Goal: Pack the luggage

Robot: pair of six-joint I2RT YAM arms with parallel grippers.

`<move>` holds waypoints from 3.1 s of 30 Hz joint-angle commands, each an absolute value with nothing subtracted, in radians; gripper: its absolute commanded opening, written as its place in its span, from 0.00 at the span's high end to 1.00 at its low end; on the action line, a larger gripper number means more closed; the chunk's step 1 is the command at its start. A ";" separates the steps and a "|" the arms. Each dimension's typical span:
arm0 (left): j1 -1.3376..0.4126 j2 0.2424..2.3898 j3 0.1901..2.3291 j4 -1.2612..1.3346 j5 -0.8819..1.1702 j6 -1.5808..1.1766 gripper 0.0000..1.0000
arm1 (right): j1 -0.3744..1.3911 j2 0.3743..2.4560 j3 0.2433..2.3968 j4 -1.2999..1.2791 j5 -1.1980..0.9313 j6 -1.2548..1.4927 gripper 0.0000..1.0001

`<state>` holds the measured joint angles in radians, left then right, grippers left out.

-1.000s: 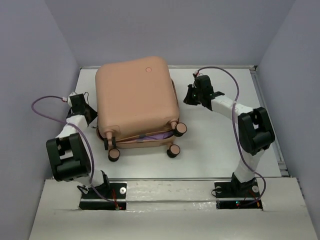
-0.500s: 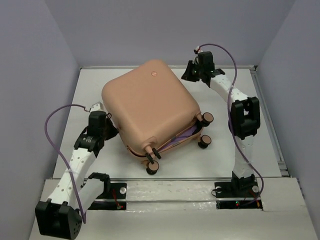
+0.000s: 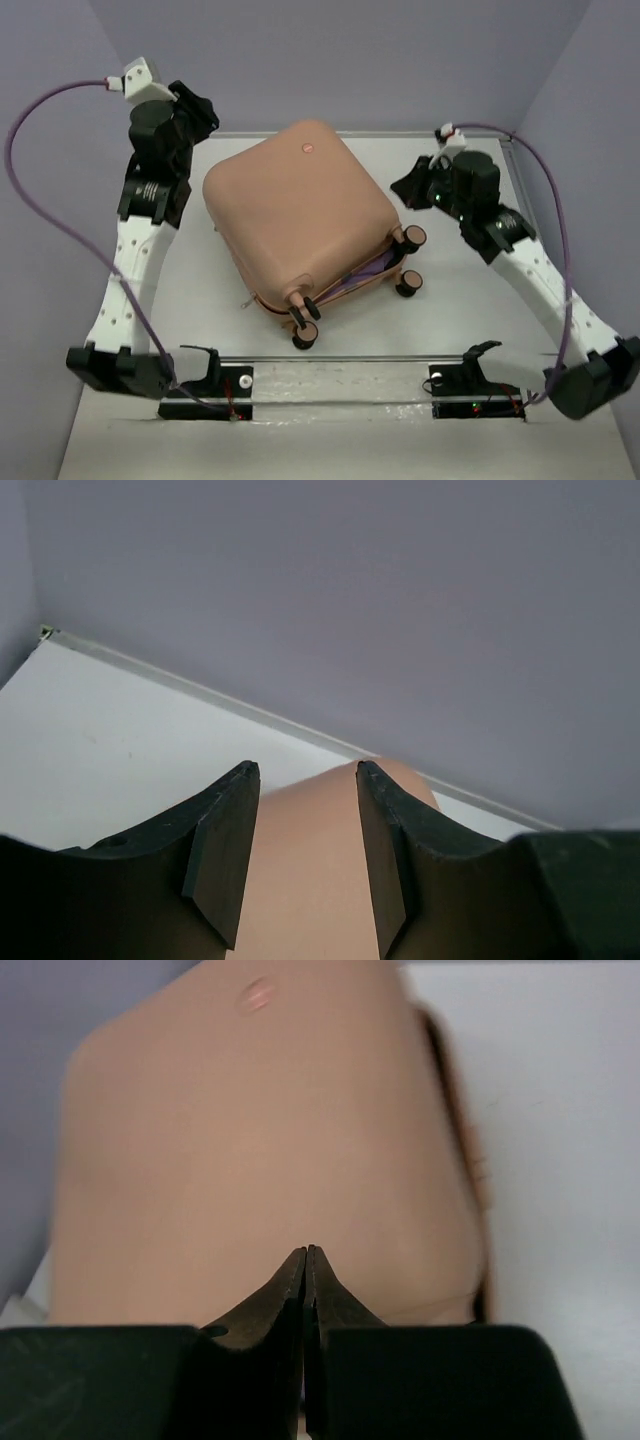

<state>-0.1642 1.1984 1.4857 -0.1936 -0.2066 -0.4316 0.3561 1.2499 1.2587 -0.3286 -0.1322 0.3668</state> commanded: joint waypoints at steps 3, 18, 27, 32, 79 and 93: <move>-0.083 1.688 1.845 -0.265 -0.100 -0.397 0.45 | 0.604 0.969 0.973 -0.434 -0.109 0.426 0.93; 0.006 2.371 2.427 -0.426 0.354 -0.299 0.25 | 0.753 1.058 0.773 -0.491 0.102 0.514 0.93; -0.075 2.256 2.009 -0.373 0.362 -0.264 0.27 | 0.468 1.293 0.857 -0.232 0.098 0.445 0.93; -0.081 1.925 1.534 -0.167 0.299 -0.371 0.28 | 0.397 1.493 1.036 -0.112 -0.033 0.405 0.93; 0.037 2.074 2.113 -0.418 0.216 -0.362 0.20 | 0.321 0.949 0.684 -0.361 -0.192 0.413 0.93; -0.089 2.073 1.728 -0.254 0.383 -0.371 0.20 | 0.310 1.495 0.997 -0.012 -0.164 0.396 0.93</move>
<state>-0.0536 2.3009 1.9831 -0.3298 0.2516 -0.3573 0.3084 1.3964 0.8509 -0.2775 -0.1402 0.4110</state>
